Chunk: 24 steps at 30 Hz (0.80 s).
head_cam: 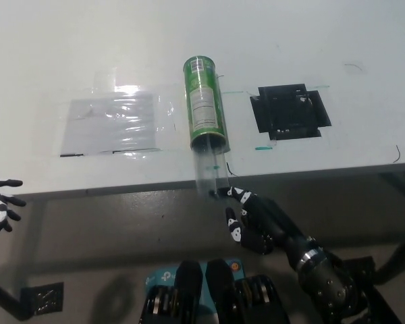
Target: The robot uses its right hand finger to pull out the chips tray kept inside a container in the middle of the desk
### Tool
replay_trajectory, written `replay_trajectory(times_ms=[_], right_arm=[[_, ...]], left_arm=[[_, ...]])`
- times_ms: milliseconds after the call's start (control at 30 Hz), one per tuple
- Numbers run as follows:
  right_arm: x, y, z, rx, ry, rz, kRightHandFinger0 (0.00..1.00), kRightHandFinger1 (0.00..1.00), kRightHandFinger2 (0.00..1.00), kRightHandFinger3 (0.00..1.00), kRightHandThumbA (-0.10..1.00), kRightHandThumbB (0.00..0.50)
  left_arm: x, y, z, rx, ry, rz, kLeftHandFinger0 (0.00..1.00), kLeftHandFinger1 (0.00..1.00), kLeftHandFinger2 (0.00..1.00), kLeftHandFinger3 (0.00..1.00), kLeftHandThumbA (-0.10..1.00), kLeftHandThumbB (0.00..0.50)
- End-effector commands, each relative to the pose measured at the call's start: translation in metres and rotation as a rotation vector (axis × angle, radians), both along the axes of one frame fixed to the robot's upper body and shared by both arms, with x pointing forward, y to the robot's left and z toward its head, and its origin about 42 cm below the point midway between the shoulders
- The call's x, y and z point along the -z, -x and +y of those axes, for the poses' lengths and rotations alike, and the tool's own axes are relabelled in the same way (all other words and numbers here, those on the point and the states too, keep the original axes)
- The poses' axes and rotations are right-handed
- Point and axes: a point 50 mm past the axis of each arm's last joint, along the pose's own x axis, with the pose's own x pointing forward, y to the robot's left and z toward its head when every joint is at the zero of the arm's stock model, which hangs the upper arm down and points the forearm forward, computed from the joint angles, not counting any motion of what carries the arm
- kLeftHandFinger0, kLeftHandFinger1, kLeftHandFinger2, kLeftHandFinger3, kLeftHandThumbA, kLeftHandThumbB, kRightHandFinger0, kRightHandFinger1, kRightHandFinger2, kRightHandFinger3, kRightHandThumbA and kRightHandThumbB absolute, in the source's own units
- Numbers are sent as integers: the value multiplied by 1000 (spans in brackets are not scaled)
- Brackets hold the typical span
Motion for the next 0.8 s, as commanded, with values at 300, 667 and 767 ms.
replay_trajectory(times_ms=[300,667,767], right_arm=[[2,15,-8,-18,-16,43,0,10,807,800,-100,196],[-13,10,-8,1,-95,-15,83,122,1000,1000,-100,207],[-28,1,-9,-19,-128,-33,188,493,1000,1000,-100,217]], left_arm=[[-7,7,5,16,-22,-23,363,414,490,661,-100,61],[1,14,4,5,-8,8,387,434,501,662,-100,65],[4,16,3,5,-13,10,358,424,505,673,-100,65]])
